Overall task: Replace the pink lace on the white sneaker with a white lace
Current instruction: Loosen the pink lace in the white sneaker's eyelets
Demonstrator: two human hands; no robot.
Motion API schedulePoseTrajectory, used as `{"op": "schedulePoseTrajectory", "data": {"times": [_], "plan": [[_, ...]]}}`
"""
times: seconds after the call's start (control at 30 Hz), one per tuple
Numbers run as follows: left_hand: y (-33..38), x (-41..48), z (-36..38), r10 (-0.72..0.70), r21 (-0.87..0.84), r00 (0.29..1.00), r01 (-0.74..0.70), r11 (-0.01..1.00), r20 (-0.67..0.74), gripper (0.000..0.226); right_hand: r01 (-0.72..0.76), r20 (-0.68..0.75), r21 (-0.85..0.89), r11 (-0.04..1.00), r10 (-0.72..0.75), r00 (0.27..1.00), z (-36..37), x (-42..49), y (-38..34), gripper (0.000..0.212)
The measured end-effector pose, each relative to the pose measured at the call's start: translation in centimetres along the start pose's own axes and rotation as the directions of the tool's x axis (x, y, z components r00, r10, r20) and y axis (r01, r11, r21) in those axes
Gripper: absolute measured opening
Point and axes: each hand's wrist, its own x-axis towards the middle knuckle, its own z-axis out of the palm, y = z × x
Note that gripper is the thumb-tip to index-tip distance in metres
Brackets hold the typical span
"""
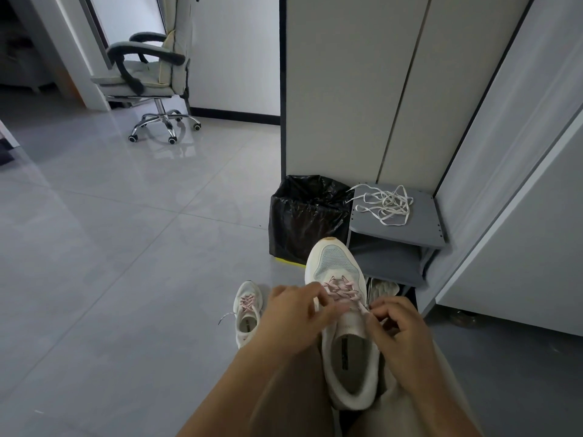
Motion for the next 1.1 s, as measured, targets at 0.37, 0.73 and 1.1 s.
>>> {"op": "schedulePoseTrajectory", "data": {"times": [0.37,0.73,1.1], "plan": [[0.5,0.4,0.5,0.015,-0.42,0.984,0.062,0.906,0.176,0.024,0.024,-0.099,0.004,1.0,-0.024,0.995,0.2,-0.1,0.0,0.03],[-0.1,-0.1,1.8,-0.148,-0.701,0.986,0.163,0.694,0.083,0.016,-0.144,0.142,0.203,0.968,0.117,0.983,-0.9,0.1,-0.7,0.01],[-0.1,-0.6,2.6,-0.158,-0.77,0.987,0.12,0.626,0.025,0.017,-0.167,0.137,-0.016,0.986,0.167,0.976,-0.4,0.9,-0.5,0.005]]}}
